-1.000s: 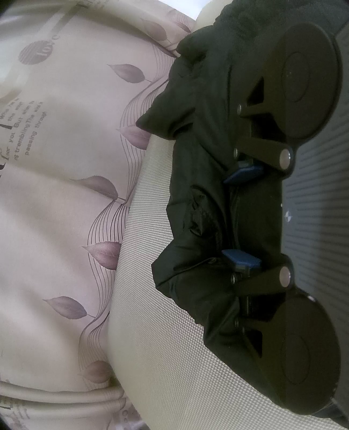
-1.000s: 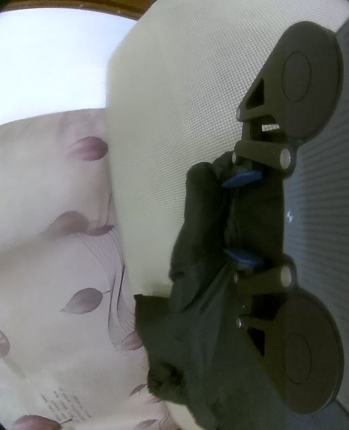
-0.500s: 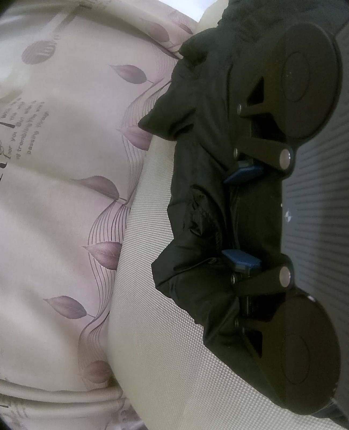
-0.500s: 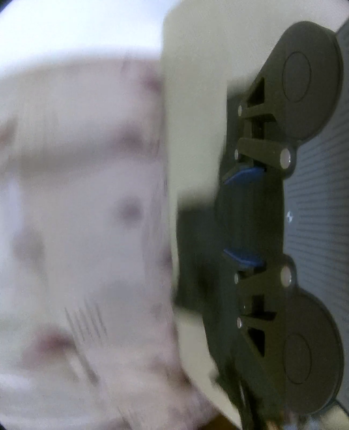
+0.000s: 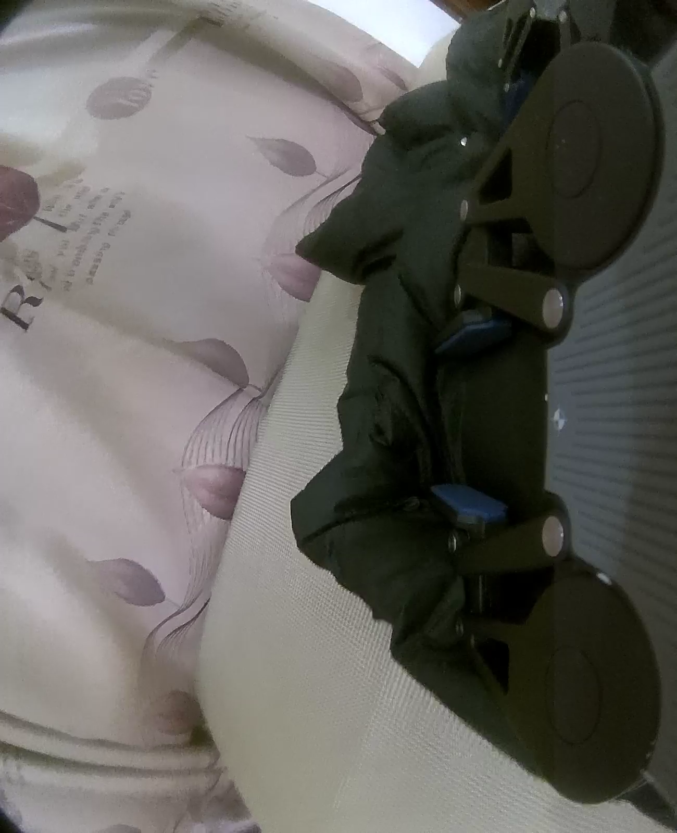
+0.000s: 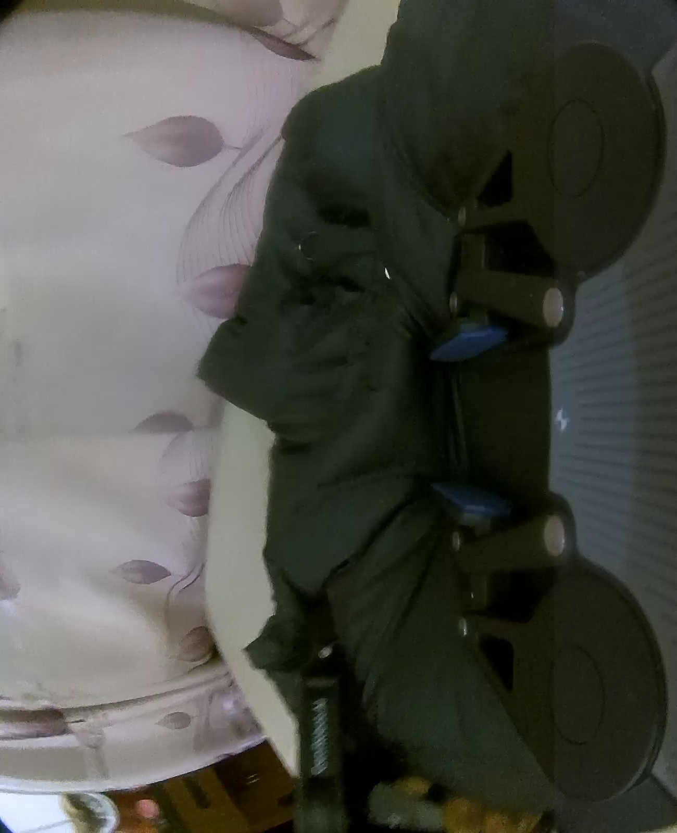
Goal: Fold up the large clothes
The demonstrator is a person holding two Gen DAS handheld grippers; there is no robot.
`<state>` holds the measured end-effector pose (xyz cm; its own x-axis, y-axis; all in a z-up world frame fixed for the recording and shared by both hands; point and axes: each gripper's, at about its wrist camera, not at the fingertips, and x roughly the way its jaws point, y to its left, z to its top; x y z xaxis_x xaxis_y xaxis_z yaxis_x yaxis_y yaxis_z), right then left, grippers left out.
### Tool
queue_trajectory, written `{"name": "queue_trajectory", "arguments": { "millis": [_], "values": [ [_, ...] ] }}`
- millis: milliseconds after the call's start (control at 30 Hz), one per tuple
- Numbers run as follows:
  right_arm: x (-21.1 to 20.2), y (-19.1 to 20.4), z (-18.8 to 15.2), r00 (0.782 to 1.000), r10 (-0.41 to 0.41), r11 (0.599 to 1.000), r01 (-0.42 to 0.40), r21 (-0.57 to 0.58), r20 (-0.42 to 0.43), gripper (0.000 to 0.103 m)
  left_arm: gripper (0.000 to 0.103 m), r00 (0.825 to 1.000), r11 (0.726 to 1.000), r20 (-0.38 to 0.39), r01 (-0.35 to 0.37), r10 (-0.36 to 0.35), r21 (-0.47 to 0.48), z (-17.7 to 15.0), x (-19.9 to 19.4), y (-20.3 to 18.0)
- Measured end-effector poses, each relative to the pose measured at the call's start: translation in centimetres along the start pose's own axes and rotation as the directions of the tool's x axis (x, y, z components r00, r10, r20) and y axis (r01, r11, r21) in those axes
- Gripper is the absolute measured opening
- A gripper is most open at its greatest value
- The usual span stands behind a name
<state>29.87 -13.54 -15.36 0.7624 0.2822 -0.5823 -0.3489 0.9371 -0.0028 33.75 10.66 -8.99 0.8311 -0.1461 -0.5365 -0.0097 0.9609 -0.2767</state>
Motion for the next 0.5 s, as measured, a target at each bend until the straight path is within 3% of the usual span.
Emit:
{"name": "queue_trajectory", "arguments": {
  "millis": [67, 133, 200, 300, 400, 500],
  "values": [
    [0.0, 0.0, -0.3, 1.0, -0.007, 1.0, 0.007, -0.006, 0.007, 0.05, 0.058, 1.0, 1.0, 0.01, 0.011, -0.011, 0.01, 0.5, -1.0, 0.5],
    [0.0, -0.2, -0.5, 1.0, -0.003, 1.0, 0.003, 0.0, 0.009, 0.05, 0.058, 0.999, 0.999, 0.044, -0.033, 0.032, 0.04, 1.2, -2.4, 1.2],
    [0.1, -0.3, -0.5, 1.0, 0.005, 1.0, -0.005, 0.01, 0.013, 0.05, 0.065, 0.997, 0.998, 0.063, -0.047, 0.044, 0.042, 2.4, -3.4, 2.2],
    [-0.1, -0.3, -0.5, 1.0, 0.012, 1.0, -0.013, 0.024, 0.021, 0.05, 0.067, 0.996, 0.993, 0.009, -0.093, 0.093, 0.066, 3.8, -2.3, 3.3],
    [-0.2, -0.4, -0.7, 0.999, 0.018, 0.999, -0.019, 0.036, 0.03, 0.05, 0.062, 0.986, 0.987, -0.079, -0.143, 0.149, 0.07, 3.8, 0.0, 4.3],
    [-0.3, -0.7, -0.7, 0.999, 0.028, 0.998, -0.03, 0.05, 0.036, 0.05, 0.06, 0.988, 0.996, -0.126, -0.09, 0.087, -0.017, 3.1, 0.9, 6.1]
  ]
}}
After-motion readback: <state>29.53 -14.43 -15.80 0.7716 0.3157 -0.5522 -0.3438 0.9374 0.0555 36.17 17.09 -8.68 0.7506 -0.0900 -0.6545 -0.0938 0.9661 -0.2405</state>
